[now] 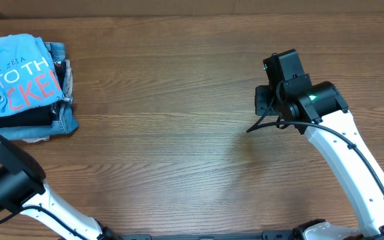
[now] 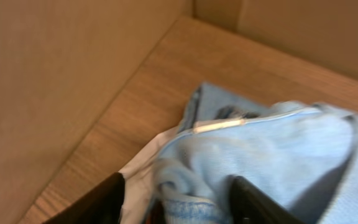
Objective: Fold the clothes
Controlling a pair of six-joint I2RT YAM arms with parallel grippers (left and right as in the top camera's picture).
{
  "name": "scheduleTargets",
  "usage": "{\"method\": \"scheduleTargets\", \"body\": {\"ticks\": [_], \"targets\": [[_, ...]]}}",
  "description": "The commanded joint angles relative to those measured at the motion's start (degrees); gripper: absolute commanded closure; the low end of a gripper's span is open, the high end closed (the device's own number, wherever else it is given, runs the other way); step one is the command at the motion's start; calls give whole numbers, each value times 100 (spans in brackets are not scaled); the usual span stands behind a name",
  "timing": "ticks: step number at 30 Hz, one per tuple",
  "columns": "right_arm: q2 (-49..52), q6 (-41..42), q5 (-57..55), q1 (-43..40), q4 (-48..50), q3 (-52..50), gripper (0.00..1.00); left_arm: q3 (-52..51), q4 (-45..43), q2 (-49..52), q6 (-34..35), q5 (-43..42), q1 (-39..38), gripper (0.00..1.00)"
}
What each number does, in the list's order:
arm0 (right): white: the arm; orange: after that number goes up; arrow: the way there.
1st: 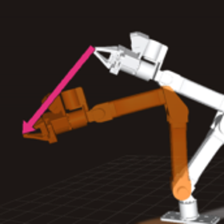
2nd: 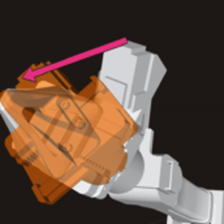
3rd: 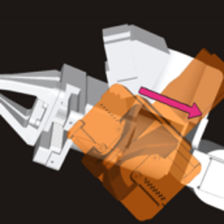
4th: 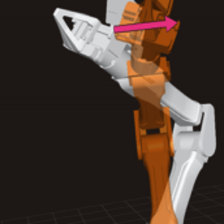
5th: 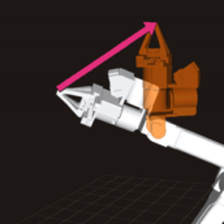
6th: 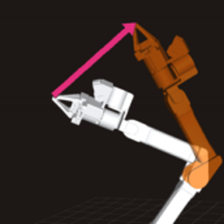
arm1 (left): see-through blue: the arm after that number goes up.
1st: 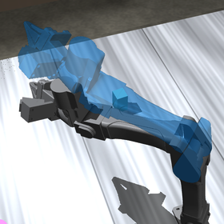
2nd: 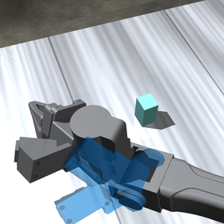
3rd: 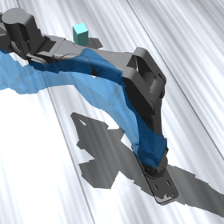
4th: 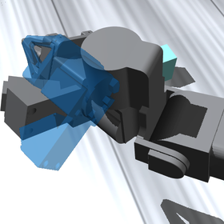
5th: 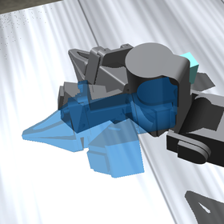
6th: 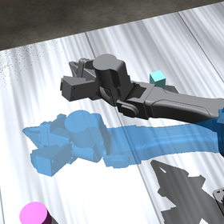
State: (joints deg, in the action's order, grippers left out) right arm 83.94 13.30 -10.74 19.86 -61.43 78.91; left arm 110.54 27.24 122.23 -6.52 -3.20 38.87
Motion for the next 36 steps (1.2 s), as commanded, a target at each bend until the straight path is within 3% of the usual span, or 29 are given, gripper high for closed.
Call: {"method": "scheduleTargets", "body": {"ticks": [1,7,11,13,18,22,26,28,32,36], "targets": [[-116,26,-13,-33,-4,98,61,144,-85,76,-59,264,101,37],[-116,26,-11,-33,-2,98,61,149,-50,74,37,219,146,31],[-116,26,35,-33,-4,98,61,323,201,44,472,216,155,28],[-116,24,46,-33,-39,98,61,699,566,44,588,216,162,26],[-116,22,44,-33,-157,98,61,2061,1652,42,874,136,155,8],[-116,22,44,-33,-214,98,61,2924,2911,42,955,-601,46,0],[-116,24,44,-33,-214,98,61,2975,3998,70,975,-671,-118,0],[-116,22,44,-33,-216,98,61,2787,4210,103,1021,-647,-175,6],[-116,22,44,-33,-214,98,61,2269,3963,205,1067,-424,-201,13],[-116,22,44,-33,-216,98,61,1814,3268,369,1060,-367,-199,31]]}}
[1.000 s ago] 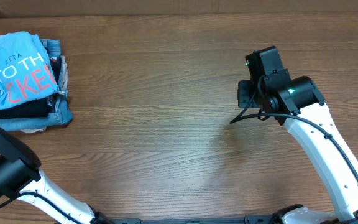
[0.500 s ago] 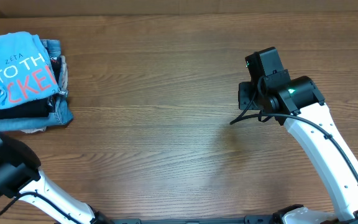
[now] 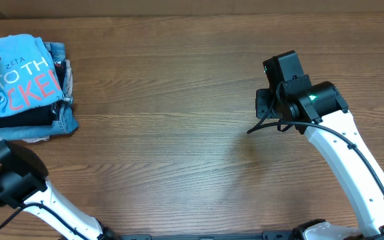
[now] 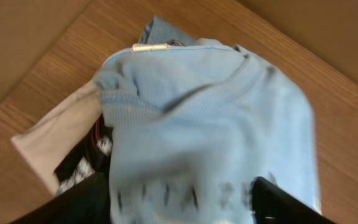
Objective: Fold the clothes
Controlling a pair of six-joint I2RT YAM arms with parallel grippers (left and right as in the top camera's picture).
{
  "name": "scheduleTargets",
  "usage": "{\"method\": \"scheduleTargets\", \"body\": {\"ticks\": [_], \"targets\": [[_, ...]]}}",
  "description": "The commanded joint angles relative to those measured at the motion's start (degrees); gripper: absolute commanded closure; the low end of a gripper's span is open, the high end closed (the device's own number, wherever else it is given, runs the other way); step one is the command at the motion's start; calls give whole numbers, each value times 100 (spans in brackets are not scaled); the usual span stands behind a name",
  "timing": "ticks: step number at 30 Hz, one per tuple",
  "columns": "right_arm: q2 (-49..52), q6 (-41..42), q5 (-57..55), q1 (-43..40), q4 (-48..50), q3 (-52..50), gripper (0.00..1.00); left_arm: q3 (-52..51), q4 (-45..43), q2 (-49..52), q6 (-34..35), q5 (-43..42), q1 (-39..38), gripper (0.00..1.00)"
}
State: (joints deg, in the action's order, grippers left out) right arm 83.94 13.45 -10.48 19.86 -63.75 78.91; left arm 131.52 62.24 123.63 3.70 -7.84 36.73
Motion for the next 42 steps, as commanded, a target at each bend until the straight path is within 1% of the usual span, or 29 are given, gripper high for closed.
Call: {"method": "scheduleTargets", "body": {"ticks": [1,5,7,8,11,13,15,17,19,21,26,30,33,36,42], "targets": [[-116,7,15,-33,15,98,61,-369,-393,269,39,90,28,33],[-116,7,17,-33,17,98,61,-588,-868,525,39,98,37,37],[-116,7,17,-33,17,98,61,-590,-1014,715,39,98,37,36],[-116,9,17,-33,17,98,61,-590,-1104,811,37,98,37,33],[-116,9,17,-33,15,98,61,-590,-1486,1036,37,96,50,30],[-116,9,17,-33,17,98,61,-590,-1755,1073,42,92,50,20],[-116,9,17,-33,20,98,60,-568,-2024,1069,39,94,50,18],[-116,7,15,-33,17,98,61,-461,-2186,1060,39,96,52,12],[-116,7,15,-33,20,98,60,-319,-2249,1060,37,94,59,11],[-116,9,2,-33,22,98,60,-238,-2319,1060,35,94,63,13],[-116,7,-2,-33,39,98,60,-243,-2343,1119,35,109,63,12],[-116,7,-2,-33,28,98,60,-243,-2334,1233,37,686,70,12],[-116,7,-2,-33,17,98,60,-243,-2387,1351,33,1123,81,5],[-116,9,0,-33,17,98,60,-243,-2459,1469,7,1141,114,0],[-116,9,0,-33,-4,98,60,-243,-2573,1631,7,1082,223,0]]}}
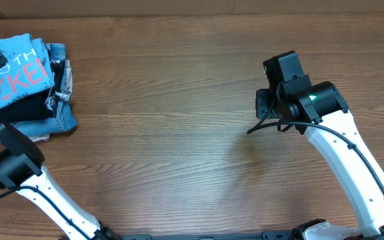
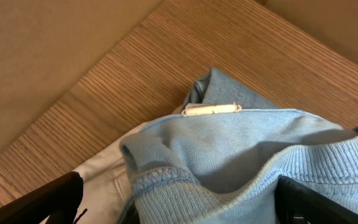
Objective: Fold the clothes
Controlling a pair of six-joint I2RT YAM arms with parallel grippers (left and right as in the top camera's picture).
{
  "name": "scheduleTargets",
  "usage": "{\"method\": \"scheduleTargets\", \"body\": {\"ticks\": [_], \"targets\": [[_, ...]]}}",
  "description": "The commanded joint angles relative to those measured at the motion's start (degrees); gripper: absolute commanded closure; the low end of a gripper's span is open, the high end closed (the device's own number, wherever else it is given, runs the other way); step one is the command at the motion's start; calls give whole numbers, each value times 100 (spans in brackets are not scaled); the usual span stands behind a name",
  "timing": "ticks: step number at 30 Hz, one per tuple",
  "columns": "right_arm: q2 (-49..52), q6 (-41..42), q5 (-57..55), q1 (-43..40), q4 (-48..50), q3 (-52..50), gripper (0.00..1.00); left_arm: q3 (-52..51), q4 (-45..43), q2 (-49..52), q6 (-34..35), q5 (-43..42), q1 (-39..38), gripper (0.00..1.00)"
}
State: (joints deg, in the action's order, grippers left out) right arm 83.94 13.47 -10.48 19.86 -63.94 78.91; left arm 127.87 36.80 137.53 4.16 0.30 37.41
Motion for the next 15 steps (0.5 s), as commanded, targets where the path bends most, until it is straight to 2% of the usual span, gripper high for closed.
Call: {"method": "scheduleTargets", "body": {"ticks": [1,8,11,15], "targets": [[-116,7,2,-33,15,98,60,122,-28,243,-57,269,170,0],[-116,7,0,-33,17,98,59,131,197,208,-142,286,420,0],[-116,7,2,-33,42,98,51,133,363,103,-153,264,503,0],[-116,9,2,-33,81,98,50,138,339,-284,-289,269,505,0]]}}
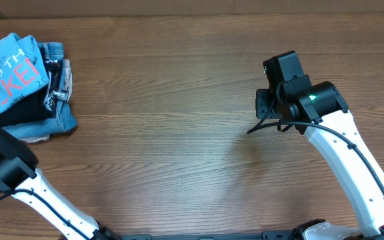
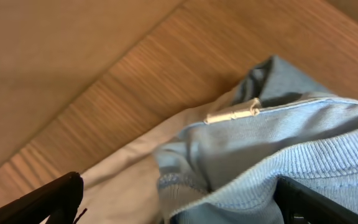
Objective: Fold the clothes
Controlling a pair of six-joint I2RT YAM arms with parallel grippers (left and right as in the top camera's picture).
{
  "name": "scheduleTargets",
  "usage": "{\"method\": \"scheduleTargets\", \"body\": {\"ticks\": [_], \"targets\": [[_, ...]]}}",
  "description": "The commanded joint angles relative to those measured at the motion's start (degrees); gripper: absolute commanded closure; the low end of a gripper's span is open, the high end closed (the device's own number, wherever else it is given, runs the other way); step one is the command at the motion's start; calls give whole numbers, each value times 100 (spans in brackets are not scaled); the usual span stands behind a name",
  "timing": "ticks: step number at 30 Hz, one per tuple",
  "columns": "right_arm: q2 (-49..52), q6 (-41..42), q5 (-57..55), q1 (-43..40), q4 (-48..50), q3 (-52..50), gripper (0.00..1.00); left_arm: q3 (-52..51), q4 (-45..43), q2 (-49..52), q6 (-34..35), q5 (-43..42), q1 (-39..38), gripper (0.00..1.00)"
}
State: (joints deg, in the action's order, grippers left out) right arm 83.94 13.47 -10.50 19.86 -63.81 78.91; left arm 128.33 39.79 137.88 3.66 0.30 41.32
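Note:
A pile of folded clothes sits at the table's far left corner. On top lies a light blue T-shirt point(image 1: 13, 67) with red and white letters, rumpled and skewed. Black cloth point(image 1: 20, 110) and blue jeans point(image 1: 60, 115) show under it. My left gripper is at the pile's left edge. In the left wrist view the left gripper point(image 2: 179, 210) is open wide, its black fingertips point(image 2: 50, 200) far apart, the blue shirt's ribbed collar point(image 2: 303, 163) between them. A white garment point(image 2: 120, 180) shows under the shirt. My right gripper point(image 1: 273, 100) hovers over bare table at the right, its fingers hidden.
A brown cardboard wall point(image 2: 48, 56) rises close behind and left of the pile, by the table's point(image 1: 179, 147) far edge. The right arm's white link point(image 1: 352, 167) runs from the lower right corner up to the wrist.
The blue shirt has shifted a little left and turned on the pile. My left wrist camera sits lower, toward the pile's left edge. The jaws stay wide open. The right arm is unchanged.
At first the blue shirt lay spread flat on the pile, my left jaws closer together around a bunch of it. Then the jaws stood wider above the shirt. Later they were wide open at the collar, the shirt narrower. Now it lies skewed further left.

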Motion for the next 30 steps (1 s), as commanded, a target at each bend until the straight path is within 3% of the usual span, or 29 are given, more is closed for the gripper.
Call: {"method": "scheduleTargets", "body": {"ticks": [1,10,13,18,23,30], "targets": [[-116,9,4,-33,72,98,49,98,24,-448,-238,269,111,0],[-118,7,2,-39,240,101,45,107,214,-1742,-238,-109,-42,0],[-118,7,7,-39,481,101,25,107,485,-2098,-238,-455,-251,0],[-118,4,79,-39,839,101,8,107,986,-2531,-433,-227,-883,0],[-118,2,153,-39,743,101,7,105,1338,-2592,-455,632,-1331,0],[-118,2,153,-39,564,101,7,105,1530,-2575,-323,643,-1362,0]]}}
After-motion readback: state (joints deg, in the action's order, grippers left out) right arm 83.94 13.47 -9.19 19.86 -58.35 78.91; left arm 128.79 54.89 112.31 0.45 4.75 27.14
